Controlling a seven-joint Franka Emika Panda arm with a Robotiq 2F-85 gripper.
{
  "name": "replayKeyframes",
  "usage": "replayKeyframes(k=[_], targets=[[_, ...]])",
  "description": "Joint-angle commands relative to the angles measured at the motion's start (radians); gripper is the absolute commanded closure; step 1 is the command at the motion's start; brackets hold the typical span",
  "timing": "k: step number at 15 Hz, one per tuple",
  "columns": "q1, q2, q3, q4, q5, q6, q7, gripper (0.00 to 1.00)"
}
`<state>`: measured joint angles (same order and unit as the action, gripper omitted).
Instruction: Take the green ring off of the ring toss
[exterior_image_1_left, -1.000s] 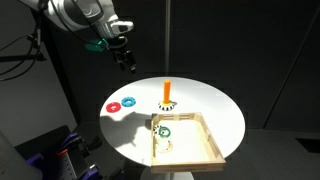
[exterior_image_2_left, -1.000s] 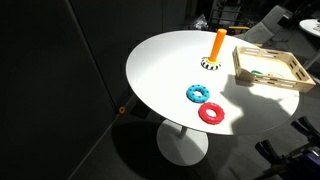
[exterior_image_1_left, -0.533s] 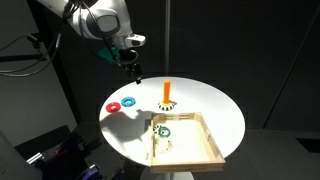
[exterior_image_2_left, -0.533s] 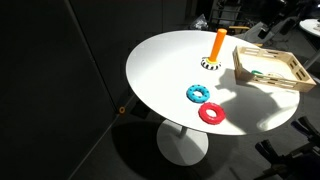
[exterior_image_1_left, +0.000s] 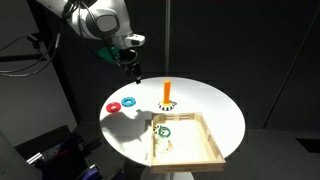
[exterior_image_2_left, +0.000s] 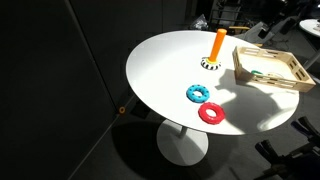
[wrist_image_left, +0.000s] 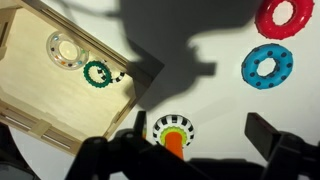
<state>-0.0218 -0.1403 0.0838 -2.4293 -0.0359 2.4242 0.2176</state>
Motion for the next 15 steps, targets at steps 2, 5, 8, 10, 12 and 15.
replayKeyframes(k=[2, 5, 8, 10, 12, 15], targets=[[-0.009, 0.062, -0.016, 0.041, -0.052, 0.061, 0.104, 0.00], [-0.011, 0.138, -0.032, 0.078, -0.070, 0.119, 0.149, 0.00], [-0.002, 0.213, -0.054, 0.117, -0.066, 0.154, 0.157, 0.00], [0.006, 0.270, -0.070, 0.147, -0.073, 0.178, 0.159, 0.00], [0.017, 0.330, -0.087, 0.181, -0.080, 0.205, 0.157, 0.00], [0.039, 0.412, -0.113, 0.237, -0.078, 0.224, 0.150, 0.00]])
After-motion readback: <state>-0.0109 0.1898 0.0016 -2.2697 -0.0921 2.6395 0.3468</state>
